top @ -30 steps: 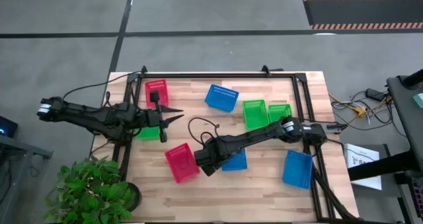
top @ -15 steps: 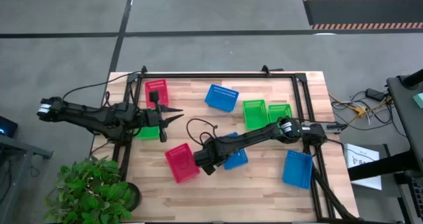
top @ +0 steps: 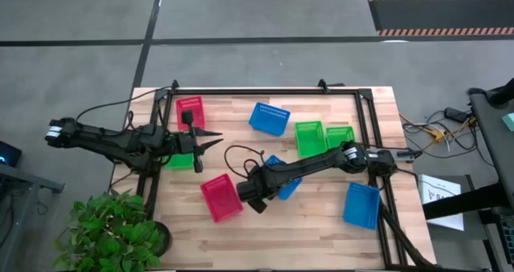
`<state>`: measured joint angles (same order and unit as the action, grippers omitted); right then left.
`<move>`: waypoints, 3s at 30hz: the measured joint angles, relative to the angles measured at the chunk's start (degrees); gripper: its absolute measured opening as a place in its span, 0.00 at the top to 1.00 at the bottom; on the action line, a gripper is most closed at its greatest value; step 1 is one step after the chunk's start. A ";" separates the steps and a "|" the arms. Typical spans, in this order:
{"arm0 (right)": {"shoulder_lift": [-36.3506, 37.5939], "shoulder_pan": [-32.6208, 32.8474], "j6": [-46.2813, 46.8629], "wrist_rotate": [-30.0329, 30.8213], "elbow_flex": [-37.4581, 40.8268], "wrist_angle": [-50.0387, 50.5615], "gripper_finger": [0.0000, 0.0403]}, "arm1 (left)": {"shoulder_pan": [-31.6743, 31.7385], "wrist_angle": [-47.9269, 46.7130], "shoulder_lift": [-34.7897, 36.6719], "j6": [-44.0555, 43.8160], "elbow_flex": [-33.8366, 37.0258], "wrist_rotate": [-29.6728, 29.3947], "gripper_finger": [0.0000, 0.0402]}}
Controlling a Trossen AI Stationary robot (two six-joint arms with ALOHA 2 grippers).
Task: Stack baskets by color
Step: Stack the bottom left blue bin on top of the top blue bin, then stack the left green bin on top of the right green bin
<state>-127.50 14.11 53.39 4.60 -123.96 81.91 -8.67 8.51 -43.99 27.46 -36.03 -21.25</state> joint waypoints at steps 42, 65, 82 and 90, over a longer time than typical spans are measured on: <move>3.69 -28.07 -52.04 7.46 -6.17 -1.55 0.97 | 0.00 1.58 -0.15 0.44 -0.13 0.00 0.87; 3.69 -29.75 -51.08 6.95 -1.51 -6.52 0.97 | 0.01 1.58 -0.20 0.45 -0.13 0.00 0.87; 3.65 -29.75 -49.46 5.79 3.28 -7.96 0.83 | 0.00 1.62 -0.22 0.44 -0.13 0.01 0.87; 5.49 -28.35 -48.18 6.05 3.12 -7.54 0.68 | 0.00 1.71 -0.91 0.05 -0.13 0.00 0.87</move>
<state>-122.01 -14.24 5.21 10.65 -120.84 74.37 -8.67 10.22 -44.90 27.51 -36.16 -21.25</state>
